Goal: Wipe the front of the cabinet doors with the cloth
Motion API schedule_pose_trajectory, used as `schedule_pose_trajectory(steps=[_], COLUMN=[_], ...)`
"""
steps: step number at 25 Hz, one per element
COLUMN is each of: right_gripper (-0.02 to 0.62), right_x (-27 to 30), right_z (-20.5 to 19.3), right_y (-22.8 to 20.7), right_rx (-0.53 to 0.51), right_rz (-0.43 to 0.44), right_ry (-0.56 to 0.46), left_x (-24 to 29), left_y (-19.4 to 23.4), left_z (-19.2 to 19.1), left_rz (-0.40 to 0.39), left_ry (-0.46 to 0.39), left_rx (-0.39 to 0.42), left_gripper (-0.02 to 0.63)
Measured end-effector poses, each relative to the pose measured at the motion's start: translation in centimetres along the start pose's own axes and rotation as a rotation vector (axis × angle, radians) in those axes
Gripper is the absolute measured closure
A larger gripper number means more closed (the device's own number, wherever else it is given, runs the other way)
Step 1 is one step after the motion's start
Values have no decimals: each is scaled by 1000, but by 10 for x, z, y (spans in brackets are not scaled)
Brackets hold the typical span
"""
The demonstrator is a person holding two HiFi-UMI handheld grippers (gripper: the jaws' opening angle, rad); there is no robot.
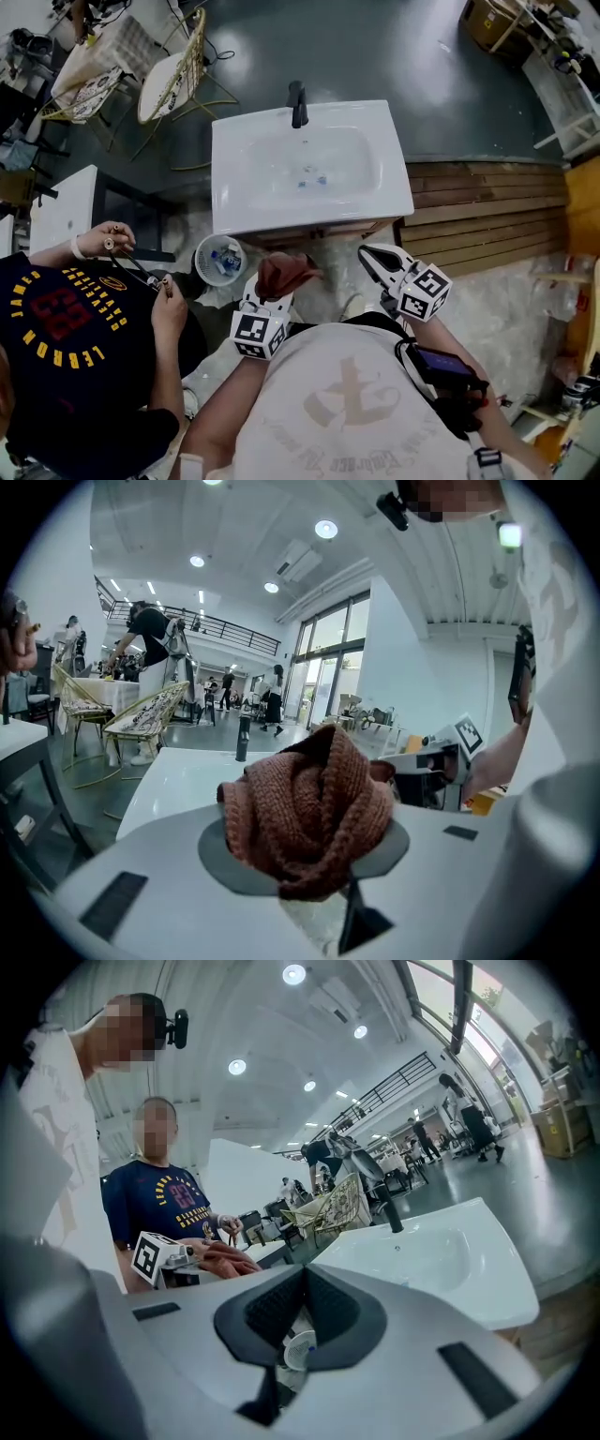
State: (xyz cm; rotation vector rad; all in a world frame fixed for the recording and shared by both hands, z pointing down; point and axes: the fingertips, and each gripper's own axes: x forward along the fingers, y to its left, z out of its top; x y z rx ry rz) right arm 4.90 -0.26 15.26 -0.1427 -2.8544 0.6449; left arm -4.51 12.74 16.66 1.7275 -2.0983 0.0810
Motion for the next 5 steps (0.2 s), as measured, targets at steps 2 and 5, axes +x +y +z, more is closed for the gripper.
schedule_pose_trajectory(steps=[2, 5], right_gripper=[581, 581], right_x=[9, 25], right_z=[-2, -9], right_y=[3, 8], right_rx=[-3, -6], right_rz=[2, 5], right_ry=[0, 9], left_x=[0, 0], left_y=[8, 24], left_z=[0, -3], left_rz=[0, 4], left_ry=[-8, -14], left_rx=[-2, -8], left_gripper=[454, 454])
